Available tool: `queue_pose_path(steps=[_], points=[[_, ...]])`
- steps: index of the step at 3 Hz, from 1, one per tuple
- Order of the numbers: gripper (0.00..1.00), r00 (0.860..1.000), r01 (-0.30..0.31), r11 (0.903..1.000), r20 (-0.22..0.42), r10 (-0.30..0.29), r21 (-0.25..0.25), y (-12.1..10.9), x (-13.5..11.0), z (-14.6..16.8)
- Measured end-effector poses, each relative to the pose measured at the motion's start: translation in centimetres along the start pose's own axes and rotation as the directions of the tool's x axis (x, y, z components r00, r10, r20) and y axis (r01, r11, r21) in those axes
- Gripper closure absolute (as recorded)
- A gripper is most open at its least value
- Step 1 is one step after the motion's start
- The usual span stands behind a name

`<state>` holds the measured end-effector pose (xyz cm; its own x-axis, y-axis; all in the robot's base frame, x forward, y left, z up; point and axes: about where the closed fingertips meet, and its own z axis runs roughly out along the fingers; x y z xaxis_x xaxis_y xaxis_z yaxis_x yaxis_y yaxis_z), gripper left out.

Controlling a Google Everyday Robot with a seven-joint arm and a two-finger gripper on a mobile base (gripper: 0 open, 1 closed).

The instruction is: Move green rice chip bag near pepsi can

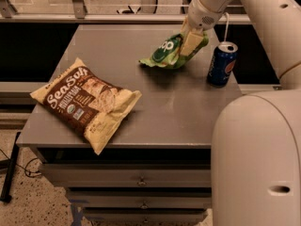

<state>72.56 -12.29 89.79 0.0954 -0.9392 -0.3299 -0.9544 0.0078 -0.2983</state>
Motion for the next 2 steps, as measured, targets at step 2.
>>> queue_pose_path(steps=[2], points=[[0.12,1.000,-0.005,0.9998,-0.006,0.005,-0.021,0.85,0.88,0.29]])
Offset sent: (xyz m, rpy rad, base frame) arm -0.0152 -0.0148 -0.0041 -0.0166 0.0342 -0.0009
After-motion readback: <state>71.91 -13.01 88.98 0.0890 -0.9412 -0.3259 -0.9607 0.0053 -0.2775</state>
